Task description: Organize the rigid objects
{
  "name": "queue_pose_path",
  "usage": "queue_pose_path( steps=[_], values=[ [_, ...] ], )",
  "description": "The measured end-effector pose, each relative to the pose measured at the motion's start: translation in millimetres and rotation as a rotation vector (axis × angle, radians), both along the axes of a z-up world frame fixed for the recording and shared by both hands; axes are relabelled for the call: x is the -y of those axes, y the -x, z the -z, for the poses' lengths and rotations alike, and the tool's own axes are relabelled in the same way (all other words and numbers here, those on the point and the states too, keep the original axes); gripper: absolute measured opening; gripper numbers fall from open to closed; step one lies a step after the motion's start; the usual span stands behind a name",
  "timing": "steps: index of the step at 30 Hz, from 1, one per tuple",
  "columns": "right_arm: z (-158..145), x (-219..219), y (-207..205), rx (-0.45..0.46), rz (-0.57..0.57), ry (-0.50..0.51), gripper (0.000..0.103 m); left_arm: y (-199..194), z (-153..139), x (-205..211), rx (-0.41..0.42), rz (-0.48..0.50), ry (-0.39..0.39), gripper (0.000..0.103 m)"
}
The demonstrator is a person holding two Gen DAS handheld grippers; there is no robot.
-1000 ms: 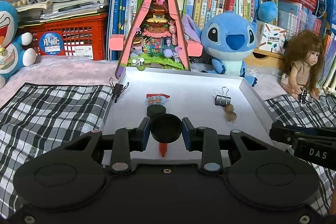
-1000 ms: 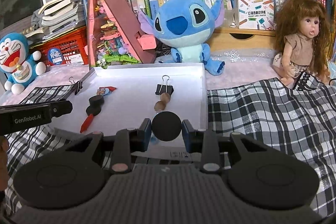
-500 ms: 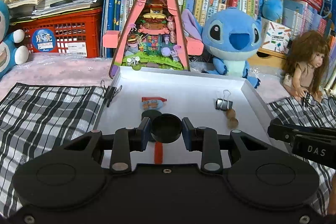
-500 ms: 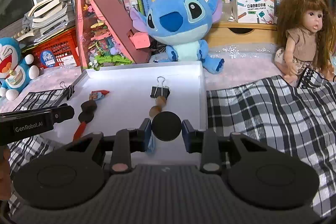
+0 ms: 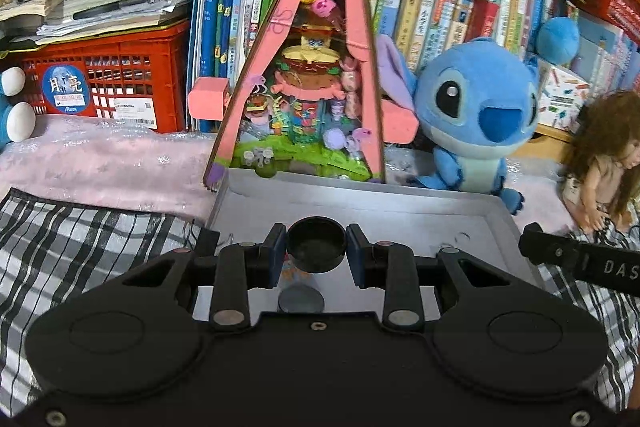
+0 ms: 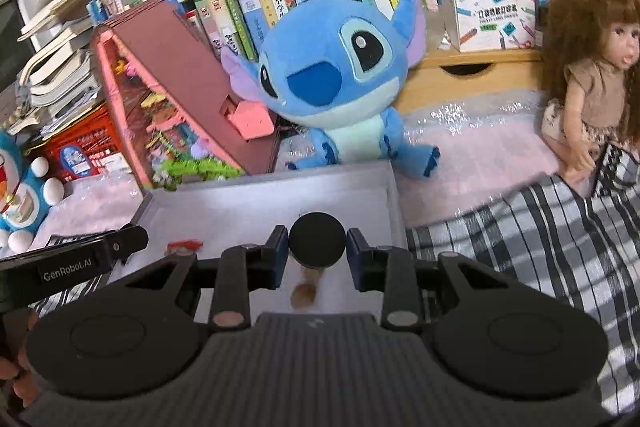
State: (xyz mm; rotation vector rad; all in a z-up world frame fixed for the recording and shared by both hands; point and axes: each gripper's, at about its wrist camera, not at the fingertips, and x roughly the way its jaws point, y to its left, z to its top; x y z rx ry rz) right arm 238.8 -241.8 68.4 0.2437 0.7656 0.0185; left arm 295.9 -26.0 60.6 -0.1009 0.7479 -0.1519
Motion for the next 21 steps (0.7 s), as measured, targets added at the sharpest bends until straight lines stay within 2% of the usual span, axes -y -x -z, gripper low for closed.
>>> queue_pose_path(
  steps=[9, 18, 21],
  values=[
    [16.9, -7.1, -36.2, -0.046, 0.005, 0.004, 0.037, -24.6, 27.3, 5.8, -0.027, -0.004, -0.028, 0.03],
    [32.4, -14.0, -60.1, -0.065, 0.002, 0.011, 0.037, -41.7, 36.5, 6.5, -0.028, -0.01, -0.041, 0.03],
    [37.5, -13.7, -63.0, -0.046, 0.018, 0.004, 0.037, -44.1, 38.6, 5.9, -0.012, -0.02, -0.05, 0.03]
  ],
)
